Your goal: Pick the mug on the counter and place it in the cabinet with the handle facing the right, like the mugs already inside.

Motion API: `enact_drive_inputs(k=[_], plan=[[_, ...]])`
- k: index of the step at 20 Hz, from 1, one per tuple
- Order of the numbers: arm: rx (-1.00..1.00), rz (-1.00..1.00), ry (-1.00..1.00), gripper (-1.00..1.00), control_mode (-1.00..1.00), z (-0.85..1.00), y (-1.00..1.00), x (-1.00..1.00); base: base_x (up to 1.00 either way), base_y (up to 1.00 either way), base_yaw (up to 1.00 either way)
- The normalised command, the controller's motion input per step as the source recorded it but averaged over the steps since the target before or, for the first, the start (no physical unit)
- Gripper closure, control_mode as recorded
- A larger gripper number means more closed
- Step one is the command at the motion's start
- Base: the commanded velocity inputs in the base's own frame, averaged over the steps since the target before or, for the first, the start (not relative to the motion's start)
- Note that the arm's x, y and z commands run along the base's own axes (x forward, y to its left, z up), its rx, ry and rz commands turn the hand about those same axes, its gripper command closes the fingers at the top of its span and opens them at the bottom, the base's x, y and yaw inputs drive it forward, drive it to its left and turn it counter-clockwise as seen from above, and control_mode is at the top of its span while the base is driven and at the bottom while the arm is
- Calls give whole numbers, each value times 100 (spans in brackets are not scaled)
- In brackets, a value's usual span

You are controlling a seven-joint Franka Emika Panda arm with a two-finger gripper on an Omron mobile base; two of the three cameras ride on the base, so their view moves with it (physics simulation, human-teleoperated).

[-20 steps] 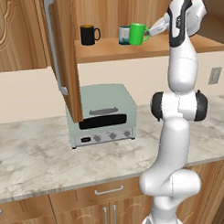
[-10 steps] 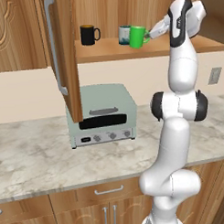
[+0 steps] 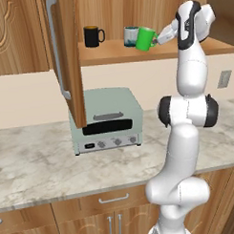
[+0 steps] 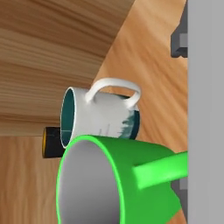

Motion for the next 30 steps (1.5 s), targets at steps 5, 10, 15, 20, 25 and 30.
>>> enact_drive_inputs(k=[5,10,15,20,25,30], plan=[[0,0,-2,-100,-100,-3,2,-10,0,0,0],[-9,-3,-10,-100,-100,0,13,-7,0,0,0],[-3,-3,-10,-100,-100,0,22,0,0,0,0],[-2,-9,-14,-100,-100,0,29,-8,0,0,0],[-7,-14,-17,-100,-100,0,13,-7,0,0,0],[-1,-8,-19,-100,-100,0,1,-31,0,0,0]])
